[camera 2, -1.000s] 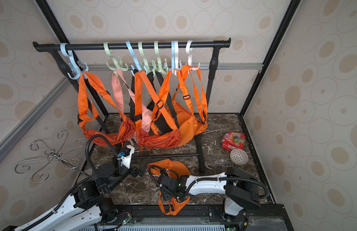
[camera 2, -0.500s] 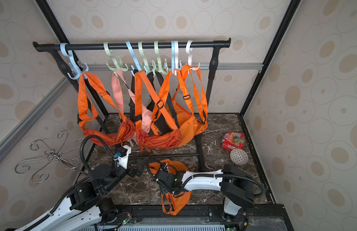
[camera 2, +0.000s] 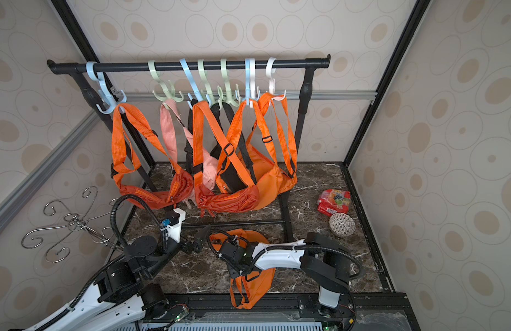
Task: Hang the bag on a hook
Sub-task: Pick up the bag from the center of the board.
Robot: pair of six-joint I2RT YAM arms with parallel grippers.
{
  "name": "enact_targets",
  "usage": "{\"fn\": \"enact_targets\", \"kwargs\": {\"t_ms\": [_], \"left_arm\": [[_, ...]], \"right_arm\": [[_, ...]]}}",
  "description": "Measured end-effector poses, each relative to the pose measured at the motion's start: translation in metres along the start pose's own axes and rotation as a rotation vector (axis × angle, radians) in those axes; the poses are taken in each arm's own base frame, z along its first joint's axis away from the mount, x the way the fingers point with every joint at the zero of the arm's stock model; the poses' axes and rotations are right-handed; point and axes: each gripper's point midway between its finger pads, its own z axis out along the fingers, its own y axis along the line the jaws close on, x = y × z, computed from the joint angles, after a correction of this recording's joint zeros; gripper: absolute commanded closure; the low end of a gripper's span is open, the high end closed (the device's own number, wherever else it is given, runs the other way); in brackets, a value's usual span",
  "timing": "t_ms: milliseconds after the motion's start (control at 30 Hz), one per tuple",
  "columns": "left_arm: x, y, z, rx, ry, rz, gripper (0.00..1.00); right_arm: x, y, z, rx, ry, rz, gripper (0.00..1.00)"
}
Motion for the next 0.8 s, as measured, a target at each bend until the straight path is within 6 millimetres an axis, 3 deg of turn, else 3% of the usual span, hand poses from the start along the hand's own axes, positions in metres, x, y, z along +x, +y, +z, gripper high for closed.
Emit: {"fn": "enact_targets", "kwargs": {"t_ms": [67,133,367,633,800], "left_arm": [[-0.001,0.0,-0.001,-0.001,-0.003,-0.001,0.0],[-0.002,0.001,-0.002,-0.002,-0.01,-0.004,0.0],[-0.006,0.003,-0.006,-0.005,-0.028,-0.011,0.0],[-0.025,0.009,-0.017,-0.018,-0.085,-0.028,0.0],[-0.023,0.009,-0.016,-0.019,-0.075,-0.02,0.0]], "right_arm": [[0.001,0.0,0.0,-0.003,0.007,0.0,0.92],[0.001,0.001,-0.001,-0.002,0.009,-0.01,1.0],[-0.003,-0.008,-0.018,0.043,-0.005,-0.074,1.0],[-0.029,-0.005,-0.072,0.044,-0.133,-0.2,1.0],[-0.045,-0.003,-0.102,0.06,-0.226,-0.27,0.97]]}}
